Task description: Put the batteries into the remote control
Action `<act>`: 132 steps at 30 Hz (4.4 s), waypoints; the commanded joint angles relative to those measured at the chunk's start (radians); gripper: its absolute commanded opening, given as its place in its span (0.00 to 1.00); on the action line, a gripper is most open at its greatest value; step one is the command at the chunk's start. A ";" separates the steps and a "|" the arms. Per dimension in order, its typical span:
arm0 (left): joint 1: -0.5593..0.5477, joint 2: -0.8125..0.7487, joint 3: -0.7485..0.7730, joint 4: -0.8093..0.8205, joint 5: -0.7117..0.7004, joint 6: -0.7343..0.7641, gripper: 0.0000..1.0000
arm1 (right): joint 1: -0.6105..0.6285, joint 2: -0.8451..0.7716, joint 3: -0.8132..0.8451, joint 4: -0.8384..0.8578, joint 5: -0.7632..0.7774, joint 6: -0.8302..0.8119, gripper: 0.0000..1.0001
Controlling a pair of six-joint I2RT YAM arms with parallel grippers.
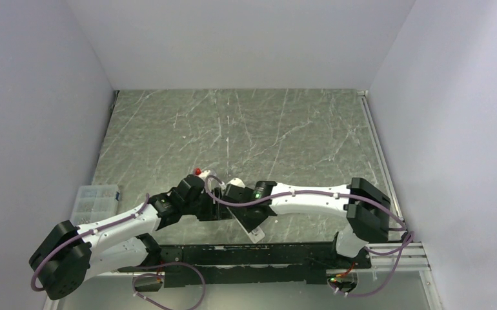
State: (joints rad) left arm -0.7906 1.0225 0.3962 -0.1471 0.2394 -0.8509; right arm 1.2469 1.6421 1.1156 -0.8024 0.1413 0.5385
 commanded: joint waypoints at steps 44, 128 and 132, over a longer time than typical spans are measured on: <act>0.005 0.034 0.016 0.035 0.032 0.021 0.59 | -0.002 -0.218 -0.179 0.074 -0.024 0.112 0.29; 0.022 -0.515 0.088 -0.540 -0.102 -0.083 0.80 | 0.046 -0.112 -0.288 0.451 -0.349 -1.266 0.40; 0.022 -0.514 0.089 -0.540 -0.104 -0.085 0.80 | 0.069 -0.144 -0.311 0.473 -0.318 -1.268 0.42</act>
State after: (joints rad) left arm -0.7734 0.5022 0.4606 -0.6983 0.1513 -0.9371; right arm 1.2884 1.5257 0.8207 -0.3218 -0.1860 -0.7147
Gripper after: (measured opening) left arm 0.793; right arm 0.411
